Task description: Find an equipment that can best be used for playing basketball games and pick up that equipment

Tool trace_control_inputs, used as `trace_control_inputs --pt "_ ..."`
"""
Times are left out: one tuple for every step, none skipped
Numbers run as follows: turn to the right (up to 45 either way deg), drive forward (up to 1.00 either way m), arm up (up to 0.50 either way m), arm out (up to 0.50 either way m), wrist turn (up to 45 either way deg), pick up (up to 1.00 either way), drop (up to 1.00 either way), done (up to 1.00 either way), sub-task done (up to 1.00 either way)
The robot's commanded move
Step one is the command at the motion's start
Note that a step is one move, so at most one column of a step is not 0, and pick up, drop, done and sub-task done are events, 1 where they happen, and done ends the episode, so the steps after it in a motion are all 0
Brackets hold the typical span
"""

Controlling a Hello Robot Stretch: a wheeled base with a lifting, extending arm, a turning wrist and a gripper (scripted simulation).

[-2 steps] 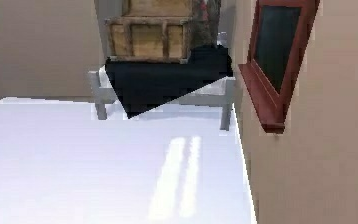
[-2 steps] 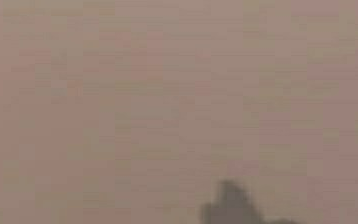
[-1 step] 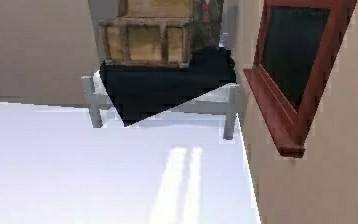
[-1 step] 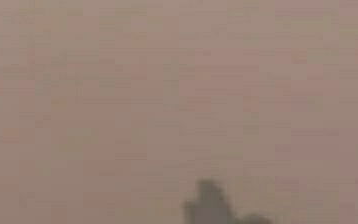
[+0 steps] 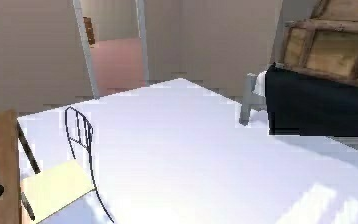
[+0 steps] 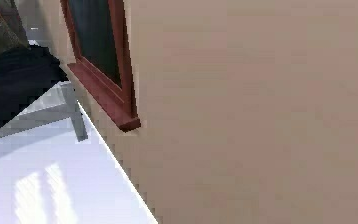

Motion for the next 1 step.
trace_control_inputs --pt "-18.0 0.00 0.00 0.00 0.0 0.00 0.00 0.00 0.00"
